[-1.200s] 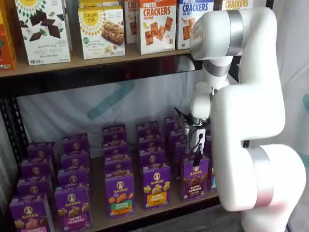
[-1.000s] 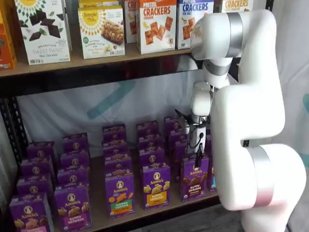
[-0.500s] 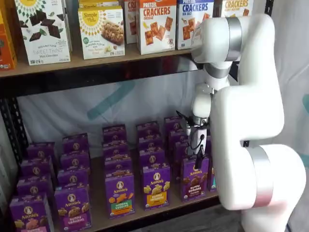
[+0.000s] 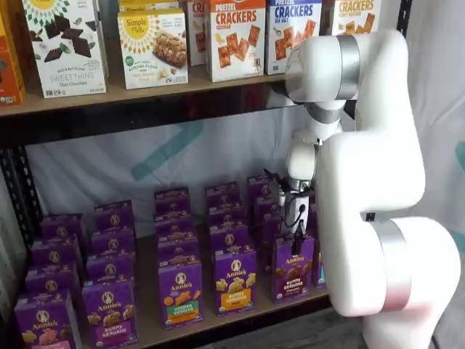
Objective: Pick up the purple box with a brown patch in the center, on the bottom shelf, the fifth box from the left
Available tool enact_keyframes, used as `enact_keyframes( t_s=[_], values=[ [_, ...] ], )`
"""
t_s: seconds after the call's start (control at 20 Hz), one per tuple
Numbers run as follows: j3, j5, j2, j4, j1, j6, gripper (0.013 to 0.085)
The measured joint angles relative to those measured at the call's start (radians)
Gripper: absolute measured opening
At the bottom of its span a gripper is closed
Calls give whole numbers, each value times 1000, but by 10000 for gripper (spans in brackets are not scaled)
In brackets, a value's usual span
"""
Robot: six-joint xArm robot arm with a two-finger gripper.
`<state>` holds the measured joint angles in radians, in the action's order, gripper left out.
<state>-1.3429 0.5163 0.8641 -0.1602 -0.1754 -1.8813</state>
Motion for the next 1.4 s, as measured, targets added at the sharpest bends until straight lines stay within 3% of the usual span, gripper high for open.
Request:
enact_keyframes(
  t_s=[0.55, 1.0, 1.4],
  values=[
    [-58, -28, 67, 64, 6, 62, 850],
    [-77, -88, 113, 64, 13, 67, 850],
    [-87, -114, 135, 131, 15, 128, 850]
  ],
)
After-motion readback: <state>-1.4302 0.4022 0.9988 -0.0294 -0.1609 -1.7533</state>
